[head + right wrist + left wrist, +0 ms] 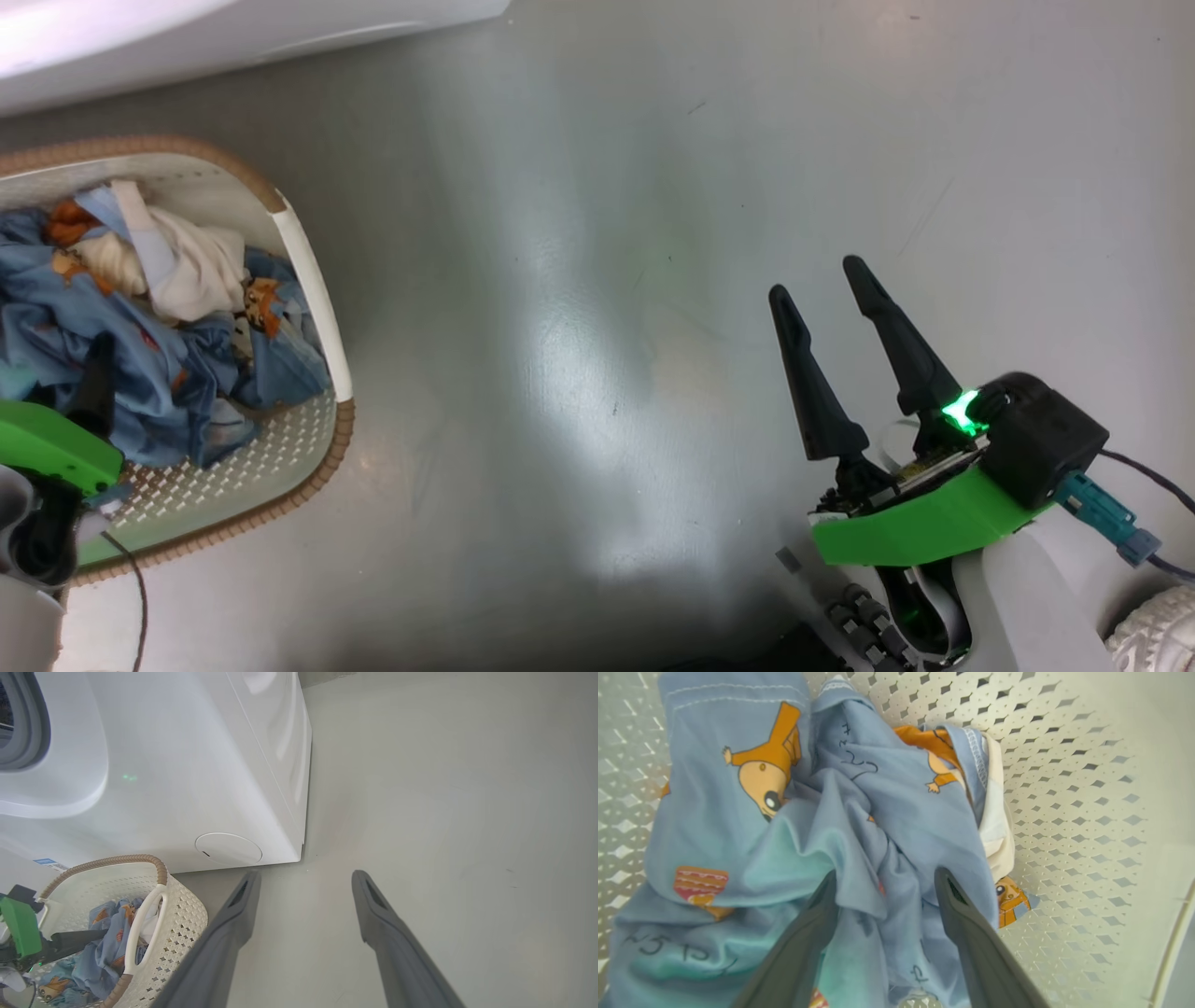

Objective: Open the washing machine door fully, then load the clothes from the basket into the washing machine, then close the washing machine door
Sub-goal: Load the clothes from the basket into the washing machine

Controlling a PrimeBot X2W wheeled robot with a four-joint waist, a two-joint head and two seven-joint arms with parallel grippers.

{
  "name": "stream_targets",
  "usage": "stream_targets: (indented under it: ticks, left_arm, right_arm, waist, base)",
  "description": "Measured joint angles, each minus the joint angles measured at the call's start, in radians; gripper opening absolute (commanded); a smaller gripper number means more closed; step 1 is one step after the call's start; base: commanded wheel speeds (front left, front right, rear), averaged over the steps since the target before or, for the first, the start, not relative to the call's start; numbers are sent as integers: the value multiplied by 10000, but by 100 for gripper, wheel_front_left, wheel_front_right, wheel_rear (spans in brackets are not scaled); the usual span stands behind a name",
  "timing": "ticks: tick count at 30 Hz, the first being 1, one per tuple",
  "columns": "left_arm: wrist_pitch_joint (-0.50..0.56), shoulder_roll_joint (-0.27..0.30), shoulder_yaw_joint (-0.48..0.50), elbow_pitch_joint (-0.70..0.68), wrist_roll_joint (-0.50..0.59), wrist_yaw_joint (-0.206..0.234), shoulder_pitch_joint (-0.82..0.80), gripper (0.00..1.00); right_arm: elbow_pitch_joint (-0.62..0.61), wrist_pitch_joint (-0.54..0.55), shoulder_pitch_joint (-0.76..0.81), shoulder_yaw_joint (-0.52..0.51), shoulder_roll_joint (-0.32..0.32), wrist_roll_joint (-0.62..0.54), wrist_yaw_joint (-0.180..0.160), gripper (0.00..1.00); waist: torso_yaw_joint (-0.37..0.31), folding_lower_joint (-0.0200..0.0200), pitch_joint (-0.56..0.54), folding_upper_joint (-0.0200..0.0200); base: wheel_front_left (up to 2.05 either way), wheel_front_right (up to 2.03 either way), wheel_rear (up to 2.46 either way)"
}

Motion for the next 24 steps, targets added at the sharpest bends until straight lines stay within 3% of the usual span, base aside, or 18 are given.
stream_targets:
  ticks: [10,16,17,19,20,24]
  left_arm:
    - [219,336,-1001,40,-2,0,-753,100]
    - [408,422,-1413,1152,255,0,-1325,100]
    - [435,418,-1434,1331,255,0,-1404,66]
    - [431,399,-1522,1546,311,0,-1563,27]
    - [418,399,-1574,1599,370,0,-1626,0]
    - [188,351,-1774,1691,397,0,-1730,0]
  right_arm:
    - [-117,0,-67,113,0,67,0,100]
    - [-238,0,-67,117,0,67,0,100]
    - [-257,0,-67,115,0,67,0,100]
    - [-282,0,-67,111,0,71,0,100]
    - [-284,0,-67,111,0,75,0,100]
    - [-257,0,-76,104,0,165,0,100]
  waist:
    - [-130,0,503,0]
    - [-229,0,808,0]
    - [-243,0,848,0]
    - [-253,0,909,0]
    - [-254,0,933,0]
    - [-208,0,887,0]
  base:
    - [0,0,0]
    - [0,0,0]
    - [0,0,0]
    - [0,0,0]
    - [0,0,0]
    - [0,0,0]
